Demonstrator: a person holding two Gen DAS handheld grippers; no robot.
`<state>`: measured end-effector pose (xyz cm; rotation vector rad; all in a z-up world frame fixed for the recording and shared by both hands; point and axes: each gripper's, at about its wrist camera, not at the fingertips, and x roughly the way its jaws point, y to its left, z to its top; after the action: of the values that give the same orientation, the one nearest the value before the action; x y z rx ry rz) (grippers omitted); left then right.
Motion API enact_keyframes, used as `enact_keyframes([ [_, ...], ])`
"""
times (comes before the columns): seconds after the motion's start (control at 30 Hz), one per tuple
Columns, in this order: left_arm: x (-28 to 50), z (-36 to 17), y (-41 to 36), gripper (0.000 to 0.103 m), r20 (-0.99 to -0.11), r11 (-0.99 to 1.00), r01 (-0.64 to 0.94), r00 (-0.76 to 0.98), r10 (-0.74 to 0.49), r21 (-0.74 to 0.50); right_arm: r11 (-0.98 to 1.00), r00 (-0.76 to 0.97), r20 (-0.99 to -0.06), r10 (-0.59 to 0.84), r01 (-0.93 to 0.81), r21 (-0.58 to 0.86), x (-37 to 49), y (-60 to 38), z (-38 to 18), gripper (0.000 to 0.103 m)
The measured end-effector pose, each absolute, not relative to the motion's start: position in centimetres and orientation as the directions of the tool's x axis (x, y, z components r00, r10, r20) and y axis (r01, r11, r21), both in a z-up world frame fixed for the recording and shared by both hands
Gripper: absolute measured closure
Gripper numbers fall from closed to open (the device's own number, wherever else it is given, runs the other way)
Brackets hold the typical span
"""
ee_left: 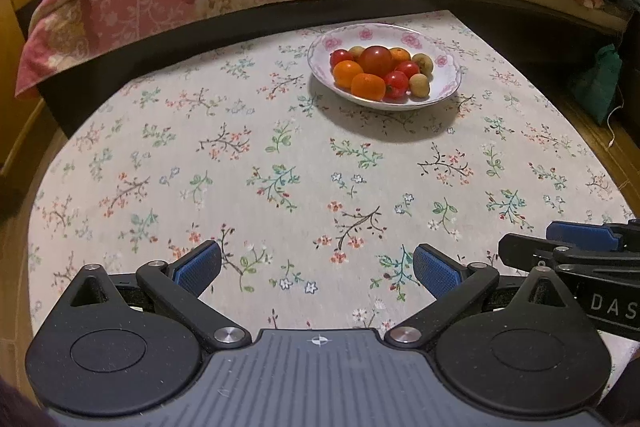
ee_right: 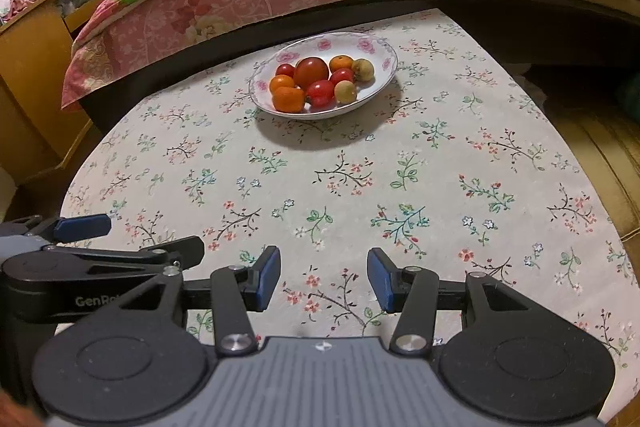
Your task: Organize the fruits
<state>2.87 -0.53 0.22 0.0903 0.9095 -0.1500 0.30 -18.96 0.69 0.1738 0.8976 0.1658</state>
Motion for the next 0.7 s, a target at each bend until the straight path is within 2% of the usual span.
enact_keyframes([
  [0.7,2.61,-0.10,-0.16,0.000,-0.797,0.991,0.136,0.600,-0.068,0.018,0.972,0.599,-0.768,0.225,-0.084,0.219,0.10,-18.26,-0.19,0.056],
])
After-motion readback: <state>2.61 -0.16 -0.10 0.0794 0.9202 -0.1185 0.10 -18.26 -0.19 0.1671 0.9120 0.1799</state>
